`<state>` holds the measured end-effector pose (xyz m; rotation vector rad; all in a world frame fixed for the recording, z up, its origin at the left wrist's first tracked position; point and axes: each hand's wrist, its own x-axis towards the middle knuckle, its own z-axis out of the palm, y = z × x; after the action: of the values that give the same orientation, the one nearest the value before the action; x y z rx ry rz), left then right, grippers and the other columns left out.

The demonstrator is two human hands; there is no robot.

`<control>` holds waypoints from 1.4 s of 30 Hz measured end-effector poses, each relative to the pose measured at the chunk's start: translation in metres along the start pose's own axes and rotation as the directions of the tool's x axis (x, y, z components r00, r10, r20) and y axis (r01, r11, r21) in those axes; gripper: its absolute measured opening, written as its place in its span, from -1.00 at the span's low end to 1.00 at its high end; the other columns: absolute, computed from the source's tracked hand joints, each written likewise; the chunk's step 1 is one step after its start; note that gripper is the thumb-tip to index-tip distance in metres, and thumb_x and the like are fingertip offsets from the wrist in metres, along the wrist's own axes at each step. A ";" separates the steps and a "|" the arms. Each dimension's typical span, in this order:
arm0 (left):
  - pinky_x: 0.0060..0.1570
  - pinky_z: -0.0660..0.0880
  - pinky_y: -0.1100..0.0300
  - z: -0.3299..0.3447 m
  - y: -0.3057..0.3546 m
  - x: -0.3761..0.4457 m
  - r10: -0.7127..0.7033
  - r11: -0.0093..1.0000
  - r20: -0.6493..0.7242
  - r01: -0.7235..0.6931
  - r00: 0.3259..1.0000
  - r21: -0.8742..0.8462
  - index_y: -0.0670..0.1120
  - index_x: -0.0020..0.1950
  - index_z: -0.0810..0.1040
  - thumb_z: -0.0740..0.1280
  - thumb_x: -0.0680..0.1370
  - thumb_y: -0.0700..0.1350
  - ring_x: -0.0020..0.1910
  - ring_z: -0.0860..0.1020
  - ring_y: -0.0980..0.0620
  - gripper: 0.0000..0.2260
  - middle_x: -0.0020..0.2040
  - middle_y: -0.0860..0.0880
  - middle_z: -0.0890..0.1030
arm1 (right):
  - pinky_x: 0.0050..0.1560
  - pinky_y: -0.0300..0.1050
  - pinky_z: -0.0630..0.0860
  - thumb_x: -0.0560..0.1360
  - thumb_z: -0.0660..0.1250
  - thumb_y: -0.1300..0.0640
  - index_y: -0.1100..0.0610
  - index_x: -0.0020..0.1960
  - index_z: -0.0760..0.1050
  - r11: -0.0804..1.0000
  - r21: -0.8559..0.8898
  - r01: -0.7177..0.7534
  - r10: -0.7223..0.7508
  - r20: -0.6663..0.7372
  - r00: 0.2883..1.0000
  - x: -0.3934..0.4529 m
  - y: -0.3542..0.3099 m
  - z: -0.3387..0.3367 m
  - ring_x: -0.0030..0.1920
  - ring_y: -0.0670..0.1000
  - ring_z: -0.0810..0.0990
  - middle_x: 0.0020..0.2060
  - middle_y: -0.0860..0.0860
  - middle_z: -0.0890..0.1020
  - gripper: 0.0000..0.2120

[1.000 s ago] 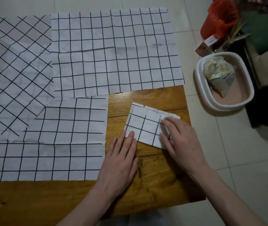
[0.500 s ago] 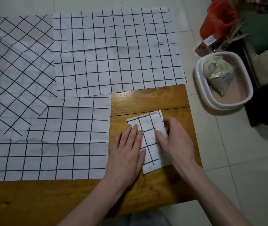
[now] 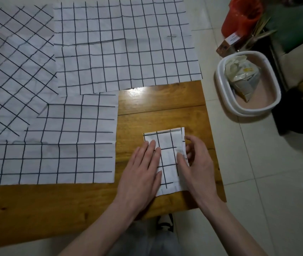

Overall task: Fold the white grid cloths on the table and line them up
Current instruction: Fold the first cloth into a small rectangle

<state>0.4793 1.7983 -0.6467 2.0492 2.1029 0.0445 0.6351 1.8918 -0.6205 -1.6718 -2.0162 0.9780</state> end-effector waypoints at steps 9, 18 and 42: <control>0.63 0.13 -0.11 0.011 0.032 -0.024 -0.062 0.998 -0.003 0.062 0.998 0.018 -0.16 0.64 0.27 0.06 0.70 0.12 0.65 0.18 -0.14 -0.43 0.65 -0.18 0.25 | -0.03 -0.37 0.41 0.54 0.48 0.18 0.05 0.38 0.43 0.942 -0.256 0.217 -0.209 0.056 0.976 -0.019 0.031 -0.017 0.01 -0.13 0.48 0.13 -0.01 0.53 -0.54; 0.58 0.16 -0.12 0.013 0.053 -0.009 -0.055 0.998 -0.034 0.054 0.998 -0.030 -0.15 0.63 0.29 0.08 0.69 0.10 0.65 0.19 -0.12 -0.45 0.64 -0.17 0.27 | 0.41 0.06 0.48 0.69 0.20 0.01 0.09 0.54 0.37 0.698 -0.477 0.534 -0.429 0.319 0.845 -0.030 0.070 -0.030 0.52 0.08 0.41 0.52 0.09 0.43 -0.55; 0.61 0.13 -0.02 -0.035 0.003 -0.033 -0.271 0.947 -0.105 0.246 0.957 -0.207 -0.06 0.63 0.26 0.15 0.70 0.08 0.63 0.23 -0.04 -0.49 0.60 -0.08 0.37 | 0.49 -0.03 0.35 0.64 0.30 0.04 0.11 0.46 0.46 0.748 -0.390 0.536 -0.490 0.219 0.844 -0.019 -0.013 -0.023 0.44 0.03 0.48 0.42 0.06 0.54 -0.59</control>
<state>0.4768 1.7695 -0.6077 1.6894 2.3279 0.3378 0.6452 1.8794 -0.5926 -1.1191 -2.7142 0.4329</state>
